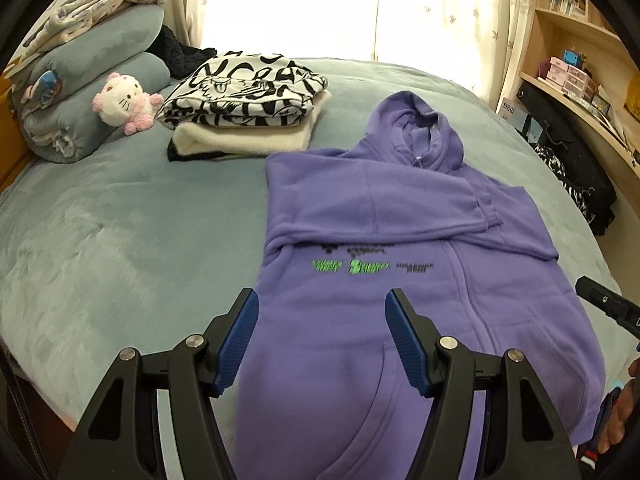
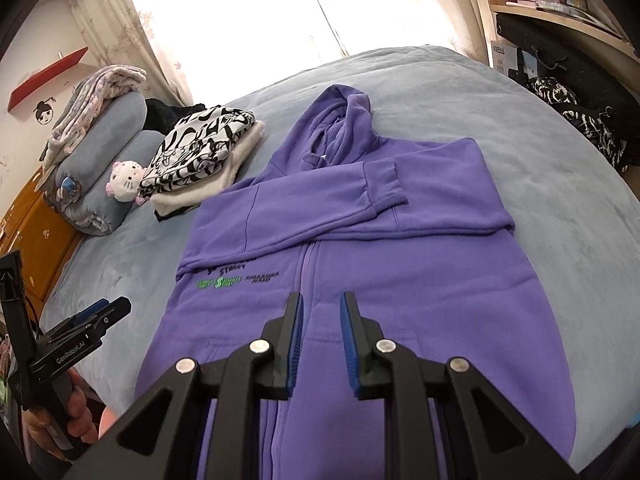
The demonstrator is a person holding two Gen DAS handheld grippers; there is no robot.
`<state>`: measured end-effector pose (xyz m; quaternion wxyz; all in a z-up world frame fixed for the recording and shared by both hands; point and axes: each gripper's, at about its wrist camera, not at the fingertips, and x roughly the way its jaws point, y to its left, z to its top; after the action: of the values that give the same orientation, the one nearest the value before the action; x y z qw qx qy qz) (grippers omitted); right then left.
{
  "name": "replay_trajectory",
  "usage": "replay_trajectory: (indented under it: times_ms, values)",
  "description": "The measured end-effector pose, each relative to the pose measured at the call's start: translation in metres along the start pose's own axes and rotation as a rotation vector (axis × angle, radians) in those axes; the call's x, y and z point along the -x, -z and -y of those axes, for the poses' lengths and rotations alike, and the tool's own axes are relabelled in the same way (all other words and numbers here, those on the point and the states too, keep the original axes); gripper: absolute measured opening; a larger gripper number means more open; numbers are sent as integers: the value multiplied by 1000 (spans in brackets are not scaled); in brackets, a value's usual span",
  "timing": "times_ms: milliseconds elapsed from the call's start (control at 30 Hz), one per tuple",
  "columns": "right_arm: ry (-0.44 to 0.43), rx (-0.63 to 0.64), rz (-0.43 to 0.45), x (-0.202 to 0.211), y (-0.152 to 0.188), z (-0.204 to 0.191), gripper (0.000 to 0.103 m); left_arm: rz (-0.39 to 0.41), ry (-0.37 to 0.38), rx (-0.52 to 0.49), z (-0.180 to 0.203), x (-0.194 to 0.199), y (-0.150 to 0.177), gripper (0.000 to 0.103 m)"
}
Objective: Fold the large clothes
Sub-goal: 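Open both tools and release the folded hoodie, then grasp the hoodie hem with both tools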
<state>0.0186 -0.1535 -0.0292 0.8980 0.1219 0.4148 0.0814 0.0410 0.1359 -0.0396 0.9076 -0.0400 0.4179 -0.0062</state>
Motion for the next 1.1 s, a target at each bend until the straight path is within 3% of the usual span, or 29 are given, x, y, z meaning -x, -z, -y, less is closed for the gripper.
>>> replay_trajectory:
  times_ms: [33,100,200,267,433,800,1000,1100]
  values:
    - [1,4,1,3,3,-1,23,-1,0,0,-4,3,4,64]
    - [0,9,13,12,12,-1,44,0,3,2,-10,9,12,64]
    - [5,16,40,26,27,4,57,-9,29,5,-21,17,32,68]
    - [11,17,40,32,36,8,57,-18,45,13,-29,20,45,73]
    - [32,-9,12,43,58,29,57,-72,63,33,-44,17,78,73]
    - [107,-58,-14,79,97,98,57,-204,229,109,-69,-3,135,73]
    - [168,-129,-62,79,123,147,57,-194,257,78,-67,-13,148,74]
    - [153,-169,-76,74,132,163,57,-196,281,98,-68,-22,147,80]
